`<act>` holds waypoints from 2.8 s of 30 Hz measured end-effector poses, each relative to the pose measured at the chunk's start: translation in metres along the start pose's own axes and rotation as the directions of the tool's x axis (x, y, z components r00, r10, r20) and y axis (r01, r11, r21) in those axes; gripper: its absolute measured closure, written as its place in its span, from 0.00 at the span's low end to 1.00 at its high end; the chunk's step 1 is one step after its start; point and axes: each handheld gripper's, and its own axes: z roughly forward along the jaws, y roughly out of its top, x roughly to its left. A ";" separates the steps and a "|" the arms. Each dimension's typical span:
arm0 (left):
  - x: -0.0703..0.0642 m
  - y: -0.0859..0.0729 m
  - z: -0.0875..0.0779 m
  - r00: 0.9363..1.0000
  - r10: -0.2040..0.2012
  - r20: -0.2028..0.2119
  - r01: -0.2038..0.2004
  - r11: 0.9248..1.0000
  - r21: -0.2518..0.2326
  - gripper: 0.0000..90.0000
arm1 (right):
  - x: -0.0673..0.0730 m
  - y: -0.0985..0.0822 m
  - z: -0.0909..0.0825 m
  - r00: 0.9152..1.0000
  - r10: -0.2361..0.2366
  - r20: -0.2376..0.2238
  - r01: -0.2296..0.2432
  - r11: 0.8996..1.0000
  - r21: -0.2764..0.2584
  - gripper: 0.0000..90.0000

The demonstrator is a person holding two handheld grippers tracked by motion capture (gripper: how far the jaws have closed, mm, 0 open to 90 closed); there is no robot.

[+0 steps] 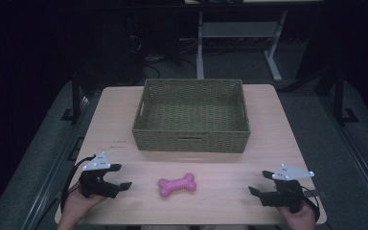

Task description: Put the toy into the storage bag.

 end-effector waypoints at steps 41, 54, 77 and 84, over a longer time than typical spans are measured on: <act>-0.025 0.040 0.006 0.985 0.153 0.076 -0.159 0.985 0.074 0.21 | 0.007 0.001 0.001 1.000 -0.015 0.010 0.014 1.000 0.001 0.23; -0.030 0.055 0.012 0.977 0.179 0.113 -0.192 0.975 0.110 0.21 | 0.008 0.001 0.002 1.000 -0.019 0.005 0.019 1.000 0.003 0.23; -0.046 0.089 0.039 0.953 0.231 0.195 -0.265 0.949 0.171 0.21 | 0.011 0.002 0.003 1.000 -0.026 -0.010 0.027 1.000 0.004 0.23; -0.048 0.096 0.049 0.946 0.237 0.219 -0.282 0.939 0.199 0.22 | 0.011 0.002 0.004 1.000 -0.028 -0.012 0.028 1.000 0.004 0.23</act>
